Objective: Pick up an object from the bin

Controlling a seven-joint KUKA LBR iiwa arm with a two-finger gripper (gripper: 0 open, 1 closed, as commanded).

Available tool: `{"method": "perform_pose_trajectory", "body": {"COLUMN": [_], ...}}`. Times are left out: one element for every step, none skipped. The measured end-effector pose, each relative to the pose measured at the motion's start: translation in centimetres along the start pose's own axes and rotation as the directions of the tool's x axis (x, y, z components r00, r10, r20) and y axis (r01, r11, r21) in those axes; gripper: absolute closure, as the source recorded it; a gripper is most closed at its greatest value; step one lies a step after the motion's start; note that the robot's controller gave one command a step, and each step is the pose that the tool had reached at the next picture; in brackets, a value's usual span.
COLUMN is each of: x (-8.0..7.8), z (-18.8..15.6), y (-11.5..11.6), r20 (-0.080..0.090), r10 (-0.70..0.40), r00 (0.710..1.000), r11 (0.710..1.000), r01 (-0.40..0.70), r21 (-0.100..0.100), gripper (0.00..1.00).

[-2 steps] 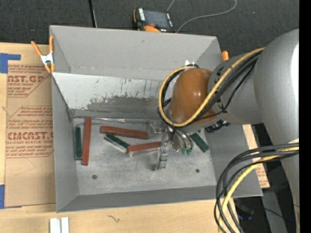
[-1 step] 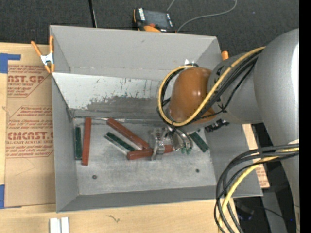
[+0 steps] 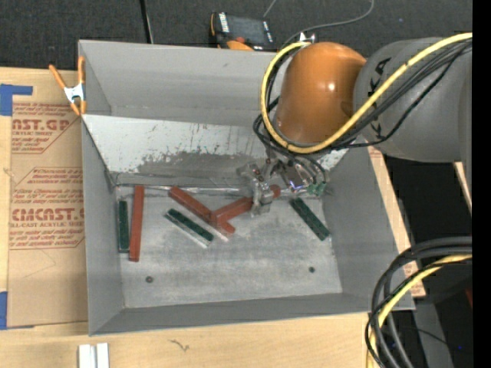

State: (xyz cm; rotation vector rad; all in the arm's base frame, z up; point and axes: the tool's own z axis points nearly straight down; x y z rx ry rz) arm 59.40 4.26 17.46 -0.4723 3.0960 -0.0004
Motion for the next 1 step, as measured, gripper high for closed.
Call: {"method": "perform_pose_trajectory", "body": {"x": [0.68], "z": [-7.89], "y": [-0.32], "r20": [0.001], "r10": [0.004], "r00": [1.0], "r11": [1.0], "r01": [-0.004], "r21": [0.001], "gripper": [1.0]}}
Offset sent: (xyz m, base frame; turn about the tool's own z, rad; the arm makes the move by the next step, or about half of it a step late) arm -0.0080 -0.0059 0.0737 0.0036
